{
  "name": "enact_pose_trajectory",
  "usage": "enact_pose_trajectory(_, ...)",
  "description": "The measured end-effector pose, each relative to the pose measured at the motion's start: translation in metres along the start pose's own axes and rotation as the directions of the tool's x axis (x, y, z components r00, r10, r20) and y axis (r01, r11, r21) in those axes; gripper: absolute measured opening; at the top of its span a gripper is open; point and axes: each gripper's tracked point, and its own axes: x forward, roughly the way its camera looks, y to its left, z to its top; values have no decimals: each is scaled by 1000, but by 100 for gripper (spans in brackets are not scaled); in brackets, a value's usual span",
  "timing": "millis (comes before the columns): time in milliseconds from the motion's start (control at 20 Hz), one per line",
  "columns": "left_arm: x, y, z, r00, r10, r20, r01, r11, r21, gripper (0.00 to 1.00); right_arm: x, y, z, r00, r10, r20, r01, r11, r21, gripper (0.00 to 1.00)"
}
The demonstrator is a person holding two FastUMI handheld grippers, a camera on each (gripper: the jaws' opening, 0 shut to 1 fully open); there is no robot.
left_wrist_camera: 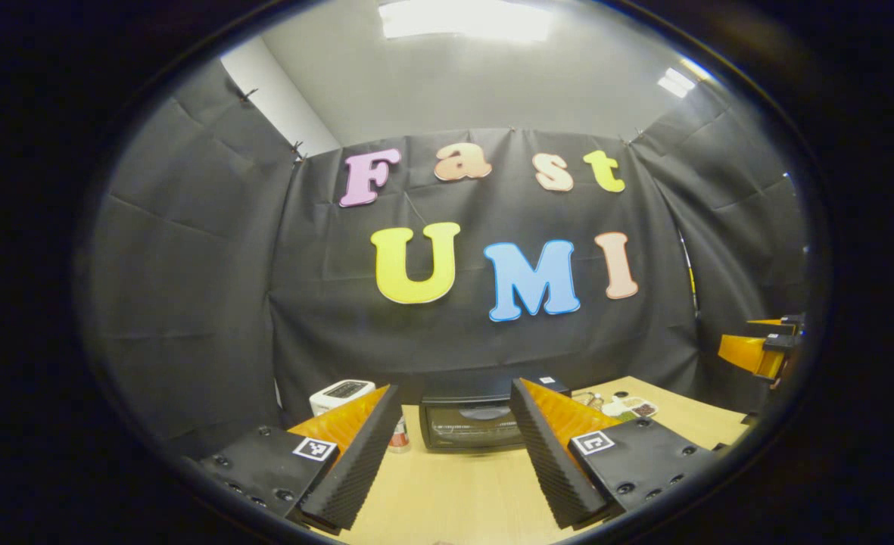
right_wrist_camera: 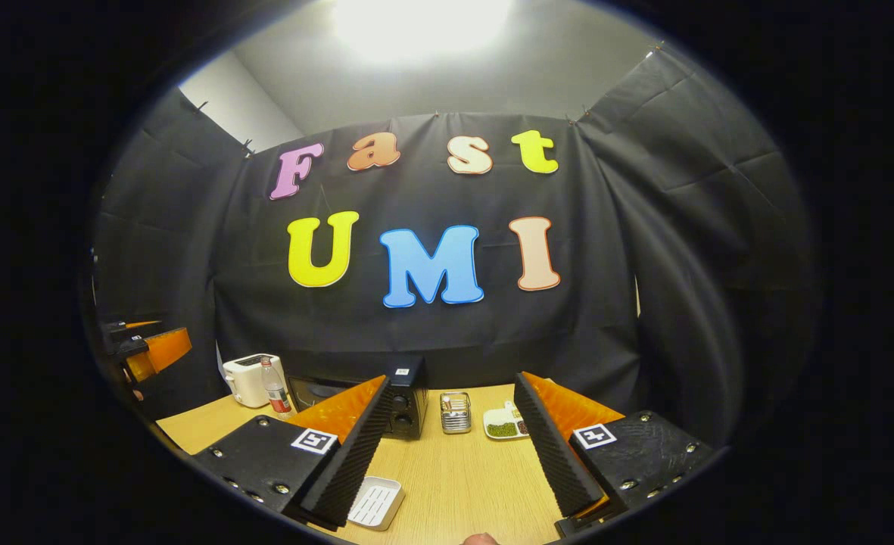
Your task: Open the electric oven with the left hand, put the food in, and close the electric oven.
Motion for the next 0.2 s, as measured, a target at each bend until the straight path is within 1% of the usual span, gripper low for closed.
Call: enact_pose_trajectory(200, 0, 7, 1, 1000, 3, -1, -3, 1000, 0, 100, 0, 6, 5, 1000, 0, 11, 0, 1000, -13, 97)
